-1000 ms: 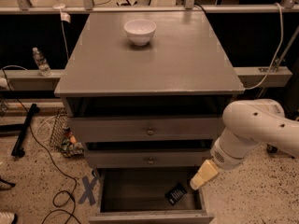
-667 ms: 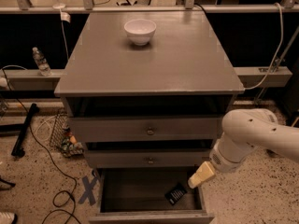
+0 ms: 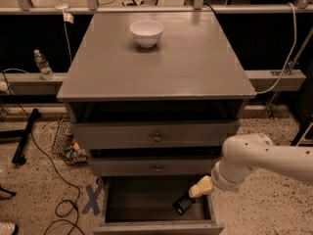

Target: Pick rxbar blueberry from bottom drawer and place on counter

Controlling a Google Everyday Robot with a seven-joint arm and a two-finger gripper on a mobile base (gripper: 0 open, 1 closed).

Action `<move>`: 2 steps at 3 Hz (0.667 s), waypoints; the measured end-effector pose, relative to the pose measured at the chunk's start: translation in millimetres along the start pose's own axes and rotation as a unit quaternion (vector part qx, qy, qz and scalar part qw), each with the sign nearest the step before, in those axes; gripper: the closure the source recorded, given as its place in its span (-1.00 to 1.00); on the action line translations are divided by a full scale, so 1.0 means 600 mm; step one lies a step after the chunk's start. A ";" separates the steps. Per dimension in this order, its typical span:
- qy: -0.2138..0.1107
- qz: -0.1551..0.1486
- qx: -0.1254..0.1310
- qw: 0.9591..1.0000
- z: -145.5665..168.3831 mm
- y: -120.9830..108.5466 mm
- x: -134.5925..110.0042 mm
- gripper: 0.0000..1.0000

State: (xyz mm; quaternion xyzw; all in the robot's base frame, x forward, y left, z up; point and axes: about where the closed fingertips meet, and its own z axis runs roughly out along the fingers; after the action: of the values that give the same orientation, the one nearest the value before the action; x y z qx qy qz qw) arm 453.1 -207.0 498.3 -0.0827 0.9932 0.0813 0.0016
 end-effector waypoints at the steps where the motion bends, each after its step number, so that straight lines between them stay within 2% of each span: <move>1: -0.028 0.043 -0.005 0.999 0.055 0.003 -0.017 -1.00; 2: -0.058 0.078 -0.023 0.995 0.106 0.009 -0.039 -1.00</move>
Offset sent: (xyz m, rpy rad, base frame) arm 0.0311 0.0255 -0.0898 0.0961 -0.1087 -0.2467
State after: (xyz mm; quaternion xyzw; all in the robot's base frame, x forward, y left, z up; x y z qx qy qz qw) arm 474.9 -187.7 436.4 0.0000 0.9928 0.1084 0.0506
